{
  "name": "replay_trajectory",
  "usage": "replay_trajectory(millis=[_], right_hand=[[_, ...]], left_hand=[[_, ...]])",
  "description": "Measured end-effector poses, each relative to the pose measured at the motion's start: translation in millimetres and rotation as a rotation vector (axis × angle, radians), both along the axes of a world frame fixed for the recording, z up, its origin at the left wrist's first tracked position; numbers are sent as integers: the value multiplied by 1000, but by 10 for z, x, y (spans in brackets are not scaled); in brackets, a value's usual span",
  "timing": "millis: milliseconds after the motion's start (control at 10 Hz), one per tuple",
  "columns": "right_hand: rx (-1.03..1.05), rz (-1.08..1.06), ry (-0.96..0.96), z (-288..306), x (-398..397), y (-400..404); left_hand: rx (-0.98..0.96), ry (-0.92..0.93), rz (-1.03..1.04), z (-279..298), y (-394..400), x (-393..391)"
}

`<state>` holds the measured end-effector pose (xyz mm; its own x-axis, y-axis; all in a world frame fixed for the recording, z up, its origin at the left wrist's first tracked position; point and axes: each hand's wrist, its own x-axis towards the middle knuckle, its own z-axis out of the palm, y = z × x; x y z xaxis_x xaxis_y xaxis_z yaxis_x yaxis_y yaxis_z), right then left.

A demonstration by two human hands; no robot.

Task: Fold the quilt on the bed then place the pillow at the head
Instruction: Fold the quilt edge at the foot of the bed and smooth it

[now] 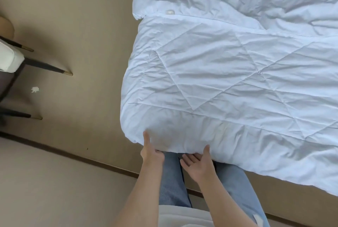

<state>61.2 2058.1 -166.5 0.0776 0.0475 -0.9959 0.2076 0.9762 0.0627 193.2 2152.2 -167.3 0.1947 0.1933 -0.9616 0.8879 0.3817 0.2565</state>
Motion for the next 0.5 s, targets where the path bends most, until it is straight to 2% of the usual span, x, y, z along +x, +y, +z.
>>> replay_trajectory(millis=[100,200,300,500], right_hand=[[-56,-128,-84,165,113,29],[-217,-293,-177,380,284,-110],[-345,-305,-133,526,351,-427],[-727,143,47,607,367,-904]], left_hand=[[-132,-63,65,324,-124,23],[-255,-131,95,611,-225,80],[-303,-167,108,832,-327,260],[-233,-207,29,966,-560,680]])
